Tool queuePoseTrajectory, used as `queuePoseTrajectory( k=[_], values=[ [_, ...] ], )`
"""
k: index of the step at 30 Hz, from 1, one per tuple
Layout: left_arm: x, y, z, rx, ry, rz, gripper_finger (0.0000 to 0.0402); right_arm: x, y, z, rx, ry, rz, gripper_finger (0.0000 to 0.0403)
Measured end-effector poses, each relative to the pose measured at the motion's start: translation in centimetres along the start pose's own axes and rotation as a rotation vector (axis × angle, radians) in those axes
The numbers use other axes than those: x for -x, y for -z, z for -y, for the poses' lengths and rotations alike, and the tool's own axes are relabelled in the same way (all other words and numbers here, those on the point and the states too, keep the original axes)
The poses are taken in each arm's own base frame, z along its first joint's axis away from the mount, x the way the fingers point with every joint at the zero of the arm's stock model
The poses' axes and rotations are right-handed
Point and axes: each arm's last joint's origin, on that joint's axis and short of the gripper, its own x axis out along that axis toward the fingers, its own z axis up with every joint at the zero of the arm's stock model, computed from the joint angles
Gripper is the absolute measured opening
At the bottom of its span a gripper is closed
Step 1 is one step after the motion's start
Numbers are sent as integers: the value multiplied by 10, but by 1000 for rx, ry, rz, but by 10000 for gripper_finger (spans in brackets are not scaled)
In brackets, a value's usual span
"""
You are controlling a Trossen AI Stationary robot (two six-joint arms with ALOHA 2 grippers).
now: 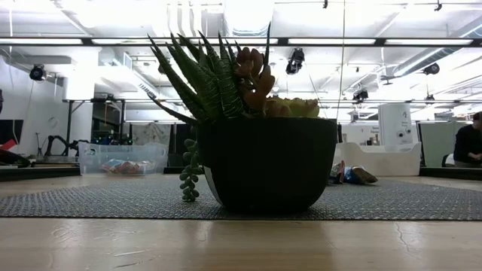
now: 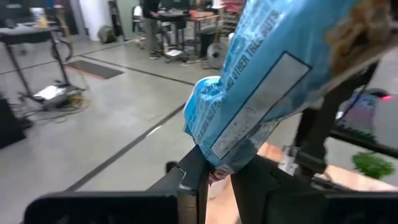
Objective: Pick and place Granola Bars by type
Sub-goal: Put the red granola bar into the transparent bin
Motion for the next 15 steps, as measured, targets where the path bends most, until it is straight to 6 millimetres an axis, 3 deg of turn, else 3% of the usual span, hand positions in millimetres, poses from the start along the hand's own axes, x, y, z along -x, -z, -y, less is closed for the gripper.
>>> queuePoseTrajectory(
  k=[7,15],
  values=[
    [12,-2,-24,-5,-89,-38,44,-1,4,0,-3,3,-36,219],
    [26,10,-60,20,-271,-191,44,-2,9,1,-5,8,-85,219]
  ],
)
